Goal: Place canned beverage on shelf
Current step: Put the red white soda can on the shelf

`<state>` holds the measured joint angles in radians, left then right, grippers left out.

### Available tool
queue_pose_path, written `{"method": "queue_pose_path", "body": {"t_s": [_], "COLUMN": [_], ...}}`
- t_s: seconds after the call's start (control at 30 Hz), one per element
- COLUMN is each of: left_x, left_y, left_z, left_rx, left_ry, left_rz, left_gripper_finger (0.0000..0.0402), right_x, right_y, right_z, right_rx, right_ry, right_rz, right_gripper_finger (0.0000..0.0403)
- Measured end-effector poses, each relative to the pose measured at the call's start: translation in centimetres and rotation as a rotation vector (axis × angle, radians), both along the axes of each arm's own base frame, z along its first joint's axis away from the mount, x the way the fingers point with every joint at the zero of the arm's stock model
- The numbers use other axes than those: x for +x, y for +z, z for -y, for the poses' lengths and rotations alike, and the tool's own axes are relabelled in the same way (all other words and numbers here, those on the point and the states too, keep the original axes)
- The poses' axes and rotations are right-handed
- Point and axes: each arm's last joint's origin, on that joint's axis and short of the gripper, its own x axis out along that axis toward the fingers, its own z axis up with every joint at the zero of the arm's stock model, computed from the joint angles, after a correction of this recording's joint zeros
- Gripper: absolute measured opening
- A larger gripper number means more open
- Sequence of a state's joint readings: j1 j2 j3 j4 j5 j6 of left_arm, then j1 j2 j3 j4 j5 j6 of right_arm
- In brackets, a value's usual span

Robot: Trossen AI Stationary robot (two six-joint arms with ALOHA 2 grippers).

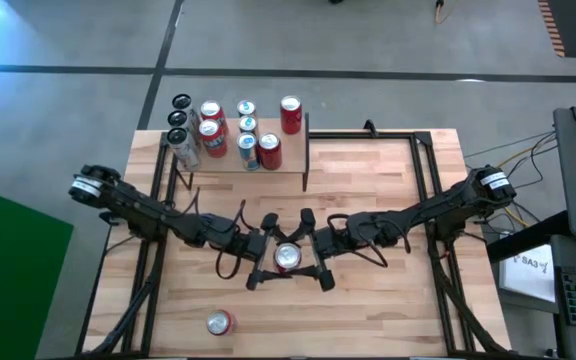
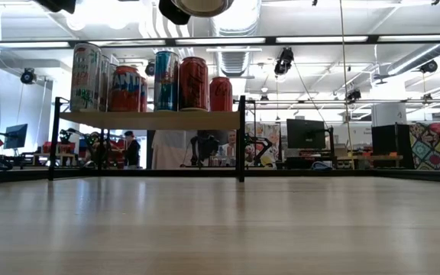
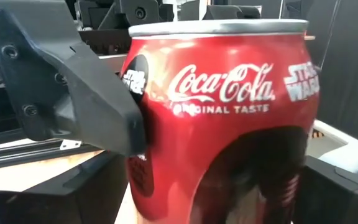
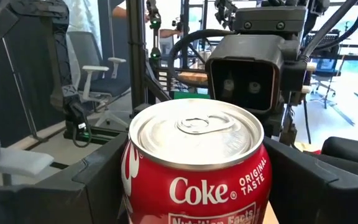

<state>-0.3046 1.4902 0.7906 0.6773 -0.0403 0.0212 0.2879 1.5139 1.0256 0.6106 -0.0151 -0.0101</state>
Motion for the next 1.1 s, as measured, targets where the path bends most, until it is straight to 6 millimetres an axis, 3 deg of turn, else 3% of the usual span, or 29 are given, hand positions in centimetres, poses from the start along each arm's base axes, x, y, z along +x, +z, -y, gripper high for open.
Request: {"method": "queue_pose_path", "body": {"t_s": [0.37, 0.6, 0.87, 1.1], "left_x": [-2.5, -5.4, -8.9, -11.7], "left_y": [2.2, 4.6, 7.2, 8.5], "left_z": [-0.9, -2.1, -3.6, -5.0], "left_rx": [0.053, 0.064, 0.057, 0.121], "left_ry": [0.007, 0.168, 0.334, 0.514], "left_rz": [-0.069, -0.093, -0.05, -0.032], "left_gripper_finger": [0.0345, 0.0345, 0.0345, 0.0345], "right_x": [-0.7, -2.2, -2.9, -2.0], "right_y": [1.1, 2.6, 6.4, 9.8], "right_z": [0.3, 1.3, 4.0, 8.2], "right_rx": [0.012, 0.02, -0.041, -0.13], "right_ry": [-0.024, -0.218, -0.489, -0.615], "right_rz": [0.021, -0.028, -0.163, -0.189], "right_gripper_finger": [0.0295, 0.0296, 0.0297, 0.0297]}}
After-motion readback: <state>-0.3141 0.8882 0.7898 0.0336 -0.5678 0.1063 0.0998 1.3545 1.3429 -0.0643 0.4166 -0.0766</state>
